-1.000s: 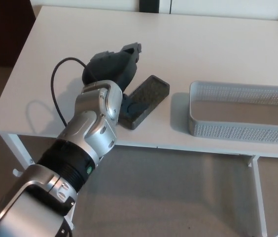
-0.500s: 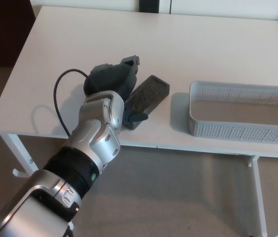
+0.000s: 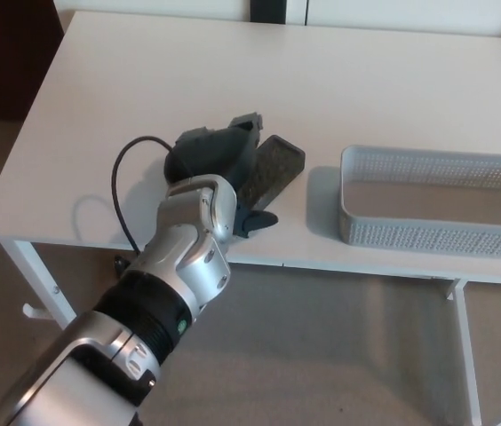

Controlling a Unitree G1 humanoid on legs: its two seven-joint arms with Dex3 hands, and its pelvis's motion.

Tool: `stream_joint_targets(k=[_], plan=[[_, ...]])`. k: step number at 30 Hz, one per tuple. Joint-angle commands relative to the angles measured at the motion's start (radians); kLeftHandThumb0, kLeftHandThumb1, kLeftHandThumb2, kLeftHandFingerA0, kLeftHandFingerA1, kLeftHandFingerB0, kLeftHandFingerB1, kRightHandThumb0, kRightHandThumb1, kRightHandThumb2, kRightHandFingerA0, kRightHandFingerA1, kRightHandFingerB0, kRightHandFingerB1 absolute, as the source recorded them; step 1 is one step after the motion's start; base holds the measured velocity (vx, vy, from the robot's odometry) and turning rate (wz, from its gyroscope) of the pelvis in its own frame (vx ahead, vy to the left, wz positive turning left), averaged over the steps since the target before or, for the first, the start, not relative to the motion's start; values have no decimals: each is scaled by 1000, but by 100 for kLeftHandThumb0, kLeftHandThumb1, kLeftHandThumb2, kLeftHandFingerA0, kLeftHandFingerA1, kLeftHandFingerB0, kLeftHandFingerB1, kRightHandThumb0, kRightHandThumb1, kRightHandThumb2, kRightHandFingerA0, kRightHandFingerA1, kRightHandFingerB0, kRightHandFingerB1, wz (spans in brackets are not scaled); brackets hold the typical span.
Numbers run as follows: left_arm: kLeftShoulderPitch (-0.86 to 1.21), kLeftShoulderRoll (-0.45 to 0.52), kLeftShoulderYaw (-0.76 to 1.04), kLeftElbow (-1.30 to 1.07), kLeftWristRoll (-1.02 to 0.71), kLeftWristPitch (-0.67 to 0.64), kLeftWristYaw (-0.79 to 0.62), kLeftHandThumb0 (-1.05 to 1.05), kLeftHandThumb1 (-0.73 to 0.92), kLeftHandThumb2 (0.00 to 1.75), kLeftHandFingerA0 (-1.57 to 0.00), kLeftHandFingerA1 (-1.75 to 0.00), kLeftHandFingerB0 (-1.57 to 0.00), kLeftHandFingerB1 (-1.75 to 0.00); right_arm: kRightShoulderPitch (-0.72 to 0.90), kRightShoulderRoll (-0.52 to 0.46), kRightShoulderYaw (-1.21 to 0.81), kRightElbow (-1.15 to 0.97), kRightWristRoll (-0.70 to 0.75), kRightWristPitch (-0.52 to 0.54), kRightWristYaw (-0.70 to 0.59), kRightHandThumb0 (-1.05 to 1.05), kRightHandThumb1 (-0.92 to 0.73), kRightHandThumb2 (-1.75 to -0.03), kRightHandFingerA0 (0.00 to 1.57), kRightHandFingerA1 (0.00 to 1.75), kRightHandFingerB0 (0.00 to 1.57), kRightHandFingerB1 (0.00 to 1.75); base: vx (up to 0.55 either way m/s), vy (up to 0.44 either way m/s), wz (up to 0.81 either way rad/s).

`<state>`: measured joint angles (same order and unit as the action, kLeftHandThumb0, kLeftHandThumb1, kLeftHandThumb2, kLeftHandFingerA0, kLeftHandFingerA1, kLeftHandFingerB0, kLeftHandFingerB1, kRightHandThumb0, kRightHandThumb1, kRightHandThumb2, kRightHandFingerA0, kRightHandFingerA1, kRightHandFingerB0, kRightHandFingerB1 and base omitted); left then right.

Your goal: The robot walks towards a desk on which an eraser is kept on the left hand side and a container is kept on the right hand side. The robot picks up the eraser using its left hand and places it in the container.

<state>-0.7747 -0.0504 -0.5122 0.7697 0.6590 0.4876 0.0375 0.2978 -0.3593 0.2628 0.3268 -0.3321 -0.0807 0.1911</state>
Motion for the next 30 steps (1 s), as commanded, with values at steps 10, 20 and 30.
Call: stream_joint_targets(k=[10,20,30], plan=[[-23,7,22,139,-11,-12,53,-65,40,78,-7,-32,-6,-15,-2,-15,4,-20,-24,24,4,-54,-79,-73,12,71,7,48,0,0,0],[-35,-8,13,162,-17,-44,55,-62,39,76,-3,-38,-9,-24,-22,-14,10,-15,-23,18,8,-55,-78,-73,12,75,8,53,0,0,0],[-47,-35,24,210,-35,-87,58,-67,40,74,-10,-39,-5,-24,-19,-14,8,-48,-15,42,27,-56,-78,-73,13,76,9,52,0,0,0]])
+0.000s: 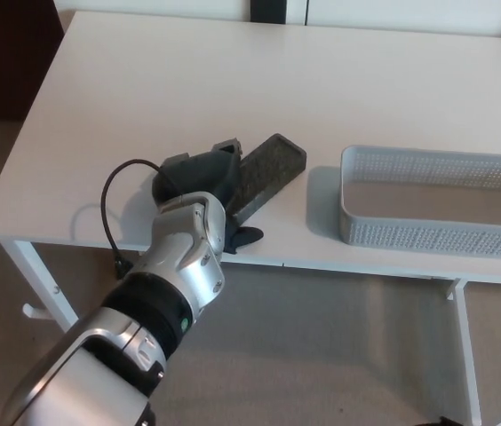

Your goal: The robot walks towards a desk on which an eraser is kept on the left hand side and a container is kept on the right hand side. The robot picks up the eraser using its left hand and places it in the container.

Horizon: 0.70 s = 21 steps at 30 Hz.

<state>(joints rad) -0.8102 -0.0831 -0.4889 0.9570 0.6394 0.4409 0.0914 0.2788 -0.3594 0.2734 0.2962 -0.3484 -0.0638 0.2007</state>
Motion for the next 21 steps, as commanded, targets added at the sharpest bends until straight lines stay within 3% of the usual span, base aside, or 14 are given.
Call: stream_joint_targets(k=[1,2,3,12,13,14,15,16,17,18,19,20,21], plan=[[-14,-3,-2,24,-14,-42,-1,-35,22,85,0,-49,0,-48,-2,-13,-3,-17,2,29,19,-56,-78,-72,12,75,9,52,0,0,0],[-14,-5,-3,25,-16,-41,-7,-64,48,56,-14,-29,-10,-24,-4,-14,-2,-18,0,28,20,-56,-78,-72,11,74,9,52,0,0,0],[-16,-8,-5,34,-14,-44,-3,-35,23,85,0,-49,0,-48,-6,-13,-4,-16,3,25,21,-56,-78,-72,11,76,9,53,0,0,0],[1,-22,1,42,-28,-51,-2,-35,29,89,-2,-50,0,-48,-16,-15,5,-33,-15,50,25,-58,-78,-72,10,73,9,53,0,0,0],[-1,-22,-3,45,-24,-47,-4,-66,47,76,-14,-43,-10,-36,-21,-14,4,-30,-13,52,24,-58,-78,-72,10,73,10,53,0,0,0],[-2,-22,-3,48,-25,-49,-6,-66,47,76,-14,-43,-10,-36,-23,-14,3,-27,-11,49,24,-58,-78,-72,10,73,10,53,0,0,0],[2,-18,0,45,-29,-58,-4,-54,60,58,-60,-77,-16,-28,-26,-13,3,-29,-11,56,26,-58,-78,-72,11,75,9,53,0,0,0],[5,-14,5,39,-34,-66,-4,-46,62,59,-74,-110,-17,-29,-30,-12,4,-29,-11,60,29,-59,-78,-72,12,75,9,53,0,0,0],[7,-10,14,35,-45,-71,-17,-35,67,60,-91,-109,-30,-34,-31,-12,4,-32,-11,65,31,-58,-77,-72,13,77,10,53,0,0,0],[-4,-4,1,46,-38,-60,-61,-29,61,58,-104,-85,-56,-45,-29,-13,4,-36,-10,64,32,-58,-77,-72,11,76,9,54,0,0,0],[-7,-1,-12,53,-26,-56,-75,-27,58,57,-96,-96,-55,-45,-28,-15,5,-41,-10,66,35,-58,-77,-72,12,76,10,53,0,0,0],[2,6,-32,50,-7,-61,-64,-24,57,57,-77,-118,-44,-43,-27,-16,6,-48,-11,70,39,-57,-77,-73,12,75,10,53,0,0,0],[10,12,-41,42,-3,-68,-56,-23,57,57,-77,-120,-43,-42,-27,-18,8,-53,-13,72,41,-57,-77,-73,13,76,10,53,0,0,0]])
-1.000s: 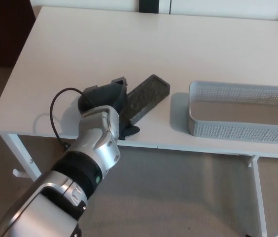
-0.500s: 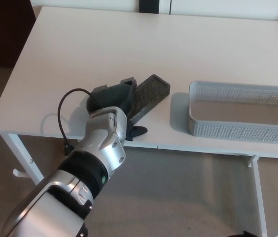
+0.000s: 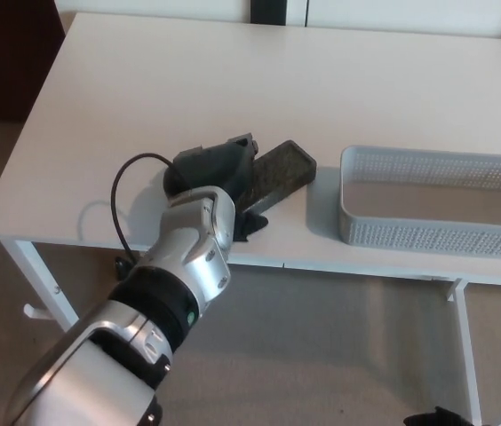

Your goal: The robot walks towards a desk on which an eraser is kept on the left hand side and a container is kept on the right hand side. The robot picks up the eraser using its left hand and places it in the container.

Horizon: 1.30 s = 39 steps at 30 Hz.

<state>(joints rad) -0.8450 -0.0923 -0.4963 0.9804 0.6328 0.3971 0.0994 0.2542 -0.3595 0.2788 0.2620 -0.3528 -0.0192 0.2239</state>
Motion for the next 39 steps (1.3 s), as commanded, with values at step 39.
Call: stream_joint_targets(k=[39], plan=[[5,70,235,-16,-129,-145,96,-34,73,62,-70,-74,-57,-45,-11,-23,12,-3,-6,30,21,-57,-77,-74,11,76,13,58,0,0,0]])
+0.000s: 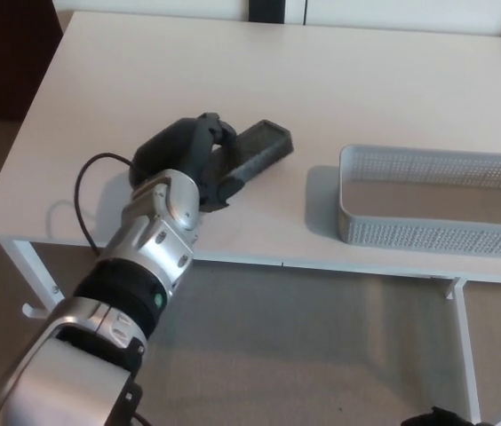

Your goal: The robot walks towards a desk on which an eraser is kept on the left hand side and a container is kept on the right hand side. The robot picks up the eraser using its left hand and places it in the container.

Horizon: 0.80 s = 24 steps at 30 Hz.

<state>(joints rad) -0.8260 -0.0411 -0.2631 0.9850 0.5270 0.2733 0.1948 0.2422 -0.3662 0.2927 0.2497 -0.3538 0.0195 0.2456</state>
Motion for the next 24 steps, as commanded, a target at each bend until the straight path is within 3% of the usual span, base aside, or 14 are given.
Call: stream_joint_targets(k=[1,4,5,8,9,11,12,13,16,17,18,19,20,24], plan=[[-13,20,1,-29,-24,-17,-3,-34,74,62,-66,-113,-60,-48,2,-16,0,8,-5,-6,0,-58,-77,-73,11,76,13,58,0,0,0],[-10,18,-17,-74,-6,-20,21,-35,60,95,-85,-113,-57,-65,1,-22,8,0,-22,4,-2,-57,-78,-73,10,74,13,57,0,0,0],[-6,20,-17,-85,-10,-24,19,-35,69,62,-74,-116,-63,-50,0,-22,9,0,-21,4,-2,-56,-78,-73,11,74,13,56,0,0,0],[-1,20,-29,-135,-5,-43,19,-35,70,60,-77,-76,-61,-44,-3,-19,9,-4,-20,14,1,-57,-77,-73,11,74,13,57,0,0,0],[4,16,-33,-160,-6,-59,28,-37,57,93,-79,-87,-58,-63,-6,-19,9,-5,-20,19,4,-57,-77,-73,11,73,13,56,0,0,0],[11,4,-51,-216,5,-33,28,-33,68,60,-86,-107,-65,-48,-6,-18,9,-7,-20,25,6,-57,-77,-74,12,74,13,56,0,0,0],[22,-8,-46,-271,-16,-36,10,-33,58,94,-93,-113,-61,-65,-5,-19,10,-9,-18,21,7,-57,-77,-73,13,75,13,56,0,0,0],[27,-8,-53,-297,-13,-41,5,-31,69,61,-80,-116,-66,-48,-4,-20,10,-10,-19,20,7,-57,-77,-74,10,72,13,56,0,0,0],[45,-16,-85,-409,10,30,-29,-34,71,62,-83,-118,-64,-46,-3,-24,13,-5,-17,8,12,-57,-77,-74,11,71,13,55,0,0,0],[61,-17,-91,-449,9,17,-22,-34,59,94,-90,-113,-56,-62,-4,-26,14,0,-14,4,15,-57,-77,-74,10,70,12,55,0,0,0],[62,-20,-105,-498,19,36,-39,-34,69,62,-81,-127,-64,-48,-8,-23,14,10,-12,-3,12,-57,-77,-74,10,71,13,56,0,0,0],[62,-19,-114,-523,23,49,-56,-36,69,63,-80,-97,-62,-48,-10,-22,15,12,-13,2,12,-58,-77,-73,10,71,13,55,0,0,0],[60,-21,-123,-549,30,69,-70,-36,61,95,-81,-83,-58,-63,-9,-21,15,12,-11,4,13,-58,-77,-73,10,73,13,56,0,0,0],[75,-42,-139,-616,34,100,-59,-33,69,61,-89,-96,-67,-47,-6,-17,10,21,5,-3,23,-57,-77,-73,12,74,13,55,0,0,0]])
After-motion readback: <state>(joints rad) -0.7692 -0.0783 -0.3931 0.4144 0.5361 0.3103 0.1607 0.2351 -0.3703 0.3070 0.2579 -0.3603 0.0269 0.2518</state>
